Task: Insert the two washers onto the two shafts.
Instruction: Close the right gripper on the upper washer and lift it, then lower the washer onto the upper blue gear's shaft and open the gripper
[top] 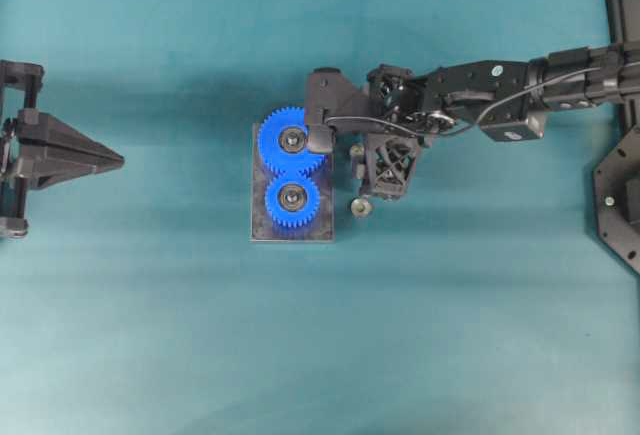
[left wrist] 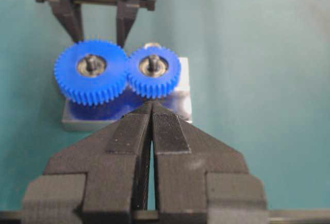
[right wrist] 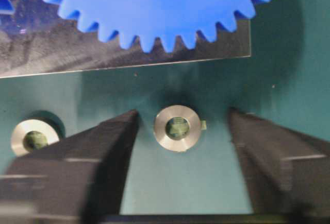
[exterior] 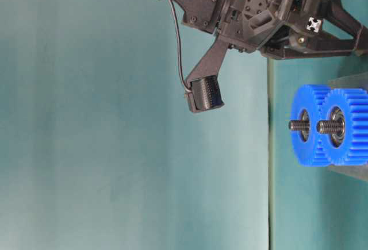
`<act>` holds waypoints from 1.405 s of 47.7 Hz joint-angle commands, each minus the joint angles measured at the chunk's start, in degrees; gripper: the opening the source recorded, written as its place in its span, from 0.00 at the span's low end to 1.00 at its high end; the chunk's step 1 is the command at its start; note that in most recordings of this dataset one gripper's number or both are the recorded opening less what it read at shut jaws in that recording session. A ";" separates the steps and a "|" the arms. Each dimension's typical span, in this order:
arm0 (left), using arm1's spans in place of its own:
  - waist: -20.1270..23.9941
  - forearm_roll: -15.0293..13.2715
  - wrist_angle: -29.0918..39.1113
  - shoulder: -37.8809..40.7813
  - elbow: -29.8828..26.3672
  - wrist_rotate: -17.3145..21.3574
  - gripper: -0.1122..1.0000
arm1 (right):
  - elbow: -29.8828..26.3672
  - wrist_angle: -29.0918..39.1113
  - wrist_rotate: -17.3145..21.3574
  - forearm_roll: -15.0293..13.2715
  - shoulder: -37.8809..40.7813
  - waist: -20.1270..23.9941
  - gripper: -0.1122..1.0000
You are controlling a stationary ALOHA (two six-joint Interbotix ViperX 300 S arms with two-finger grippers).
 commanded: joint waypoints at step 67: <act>0.18 0.09 -0.62 -0.18 0.00 -1.58 0.10 | -24.70 19.25 1.93 -0.18 0.88 2.72 0.37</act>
